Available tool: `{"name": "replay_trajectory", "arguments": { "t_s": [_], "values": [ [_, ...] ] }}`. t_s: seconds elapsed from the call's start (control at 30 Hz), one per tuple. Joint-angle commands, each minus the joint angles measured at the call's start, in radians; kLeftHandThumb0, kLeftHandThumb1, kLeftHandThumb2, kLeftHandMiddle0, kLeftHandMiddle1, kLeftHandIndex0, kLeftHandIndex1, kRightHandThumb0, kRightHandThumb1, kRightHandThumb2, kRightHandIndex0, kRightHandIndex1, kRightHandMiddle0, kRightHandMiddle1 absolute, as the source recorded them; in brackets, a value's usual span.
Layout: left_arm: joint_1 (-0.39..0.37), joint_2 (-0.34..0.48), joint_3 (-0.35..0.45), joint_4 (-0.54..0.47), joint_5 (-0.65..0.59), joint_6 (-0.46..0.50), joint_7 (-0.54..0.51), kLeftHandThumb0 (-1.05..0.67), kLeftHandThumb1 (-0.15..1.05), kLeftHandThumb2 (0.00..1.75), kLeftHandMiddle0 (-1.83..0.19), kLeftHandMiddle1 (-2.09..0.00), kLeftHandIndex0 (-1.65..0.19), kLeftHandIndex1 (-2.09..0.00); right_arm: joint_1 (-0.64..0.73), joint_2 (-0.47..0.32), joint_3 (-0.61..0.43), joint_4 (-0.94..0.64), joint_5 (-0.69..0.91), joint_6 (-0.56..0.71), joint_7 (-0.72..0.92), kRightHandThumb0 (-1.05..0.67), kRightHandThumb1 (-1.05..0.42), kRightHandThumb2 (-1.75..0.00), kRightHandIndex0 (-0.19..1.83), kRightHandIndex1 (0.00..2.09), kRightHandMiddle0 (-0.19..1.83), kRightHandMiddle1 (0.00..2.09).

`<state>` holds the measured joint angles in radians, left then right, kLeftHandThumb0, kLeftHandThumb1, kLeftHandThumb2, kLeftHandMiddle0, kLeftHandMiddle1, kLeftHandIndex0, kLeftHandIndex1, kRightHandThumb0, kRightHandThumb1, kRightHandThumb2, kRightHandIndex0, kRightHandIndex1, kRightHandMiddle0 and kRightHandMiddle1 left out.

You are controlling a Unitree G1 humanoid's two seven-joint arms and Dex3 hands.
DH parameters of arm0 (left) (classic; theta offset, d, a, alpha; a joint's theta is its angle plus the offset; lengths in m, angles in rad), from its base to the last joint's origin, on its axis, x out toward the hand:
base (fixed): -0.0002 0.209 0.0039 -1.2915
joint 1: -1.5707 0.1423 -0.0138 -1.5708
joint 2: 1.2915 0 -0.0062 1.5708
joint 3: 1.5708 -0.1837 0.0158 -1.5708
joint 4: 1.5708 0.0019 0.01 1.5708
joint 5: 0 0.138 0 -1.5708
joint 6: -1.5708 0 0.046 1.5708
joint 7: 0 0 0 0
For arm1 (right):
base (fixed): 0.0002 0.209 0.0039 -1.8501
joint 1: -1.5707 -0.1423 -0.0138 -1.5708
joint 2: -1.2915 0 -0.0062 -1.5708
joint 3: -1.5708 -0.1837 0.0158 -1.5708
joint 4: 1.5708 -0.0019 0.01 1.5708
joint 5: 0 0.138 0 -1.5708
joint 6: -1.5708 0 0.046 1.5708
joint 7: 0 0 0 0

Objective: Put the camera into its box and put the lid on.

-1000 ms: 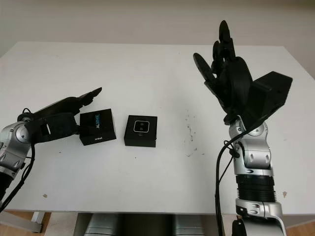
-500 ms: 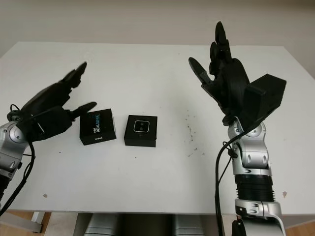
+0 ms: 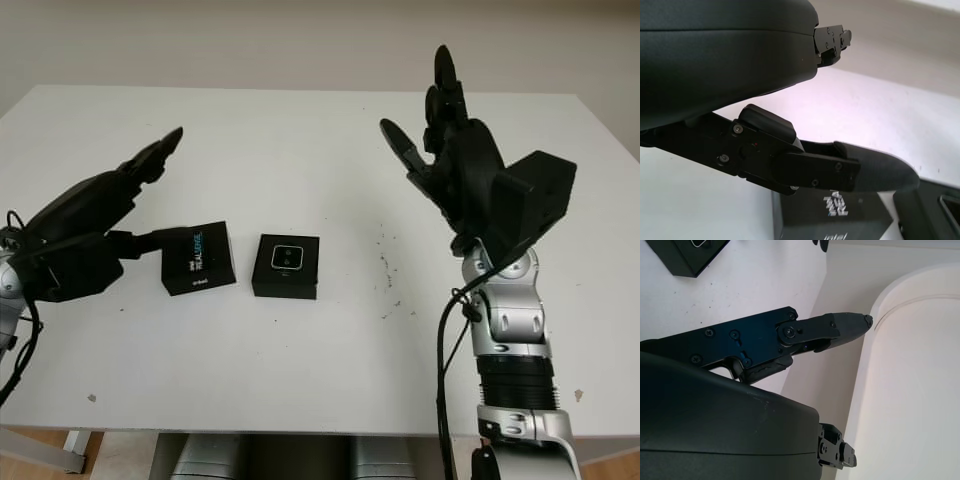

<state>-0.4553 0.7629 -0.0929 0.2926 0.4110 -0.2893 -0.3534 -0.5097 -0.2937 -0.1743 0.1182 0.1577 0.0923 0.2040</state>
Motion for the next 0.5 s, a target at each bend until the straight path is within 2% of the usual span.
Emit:
{"name": "replay_trajectory", "arguments": {
  "t_s": [0.0,0.17,0.3,0.47],
  "values": [
    [0.000,0.025,-0.013,-0.034,0.017,0.009,-0.033,-1.05,1.05,0.13,0.09,-0.05,0.16,-0.05,-0.006,-0.007,-0.005,-0.033,-0.006,0.014,-0.012,-0.65,-1.05,-0.23,-0.19,0.01,-0.17,0.03],
    [0.009,0.051,-0.022,-0.058,0.046,0.009,-0.080,-1.03,1.03,0.07,0.07,-0.06,0.15,-0.06,-0.003,-0.014,-0.007,-0.040,-0.018,0.018,-0.025,-0.65,-1.05,-0.30,-0.18,0.03,-0.17,0.04],
    [0.021,0.052,-0.029,-0.078,0.071,0.051,-0.102,-1.03,1.03,0.06,0.08,-0.05,0.15,-0.05,0.000,-0.010,-0.010,-0.048,-0.015,0.037,-0.031,-0.63,-1.05,-0.31,-0.18,0.03,-0.17,0.04],
    [0.035,0.032,-0.051,-0.070,0.147,0.051,-0.032,-1.03,1.05,0.08,0.09,-0.05,0.17,-0.05,0.001,-0.009,-0.003,-0.051,-0.015,0.045,-0.023,-0.65,-1.05,-0.30,-0.18,0.04,-0.19,0.04]
  ]
}}
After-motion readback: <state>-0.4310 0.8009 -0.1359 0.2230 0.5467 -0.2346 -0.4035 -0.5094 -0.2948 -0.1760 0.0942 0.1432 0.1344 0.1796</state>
